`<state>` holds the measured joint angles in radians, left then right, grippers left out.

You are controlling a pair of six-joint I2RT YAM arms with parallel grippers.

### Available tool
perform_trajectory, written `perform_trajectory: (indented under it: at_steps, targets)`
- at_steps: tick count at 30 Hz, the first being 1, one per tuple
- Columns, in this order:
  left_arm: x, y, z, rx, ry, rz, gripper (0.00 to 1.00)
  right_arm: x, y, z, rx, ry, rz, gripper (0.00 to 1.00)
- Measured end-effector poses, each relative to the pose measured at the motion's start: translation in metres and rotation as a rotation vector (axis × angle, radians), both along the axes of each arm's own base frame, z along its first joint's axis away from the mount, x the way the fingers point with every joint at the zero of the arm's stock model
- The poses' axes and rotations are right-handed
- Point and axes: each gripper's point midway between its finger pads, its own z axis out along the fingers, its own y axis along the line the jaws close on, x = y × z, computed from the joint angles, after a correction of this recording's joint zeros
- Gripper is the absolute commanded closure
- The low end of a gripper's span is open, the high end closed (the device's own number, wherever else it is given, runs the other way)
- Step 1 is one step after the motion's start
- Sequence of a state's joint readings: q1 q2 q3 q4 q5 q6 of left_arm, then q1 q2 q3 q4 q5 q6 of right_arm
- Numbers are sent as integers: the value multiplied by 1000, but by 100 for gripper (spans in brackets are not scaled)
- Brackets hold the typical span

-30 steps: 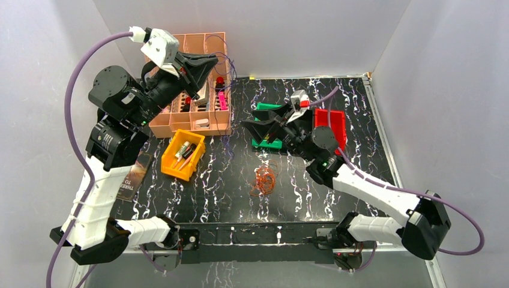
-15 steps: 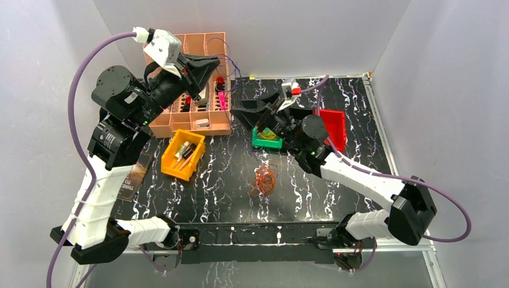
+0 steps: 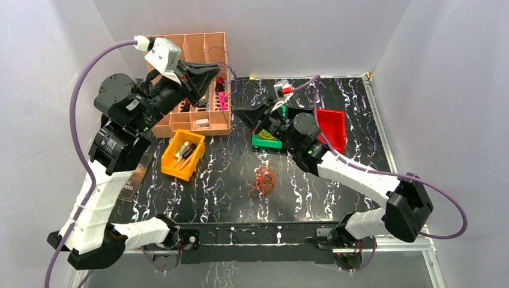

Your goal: Untangle the cables

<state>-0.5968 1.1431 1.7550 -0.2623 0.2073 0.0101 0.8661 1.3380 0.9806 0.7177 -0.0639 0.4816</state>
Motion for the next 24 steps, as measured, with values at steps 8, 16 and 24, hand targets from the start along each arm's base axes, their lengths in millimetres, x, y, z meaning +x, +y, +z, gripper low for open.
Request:
perform_trajectory:
  at_steps: [8,16,24]
  targets:
    - [-11,22,-8,-15,11,68,100,3,-21,-15,-99,39,-85,100]
    - [-24,49,-10,-40,16,152,100,-28,-68,38,-129,-107,-132,100]
    - [-15,48,-95,8,207,186,72,-32,-90,-14,-282,-53,-181,97]
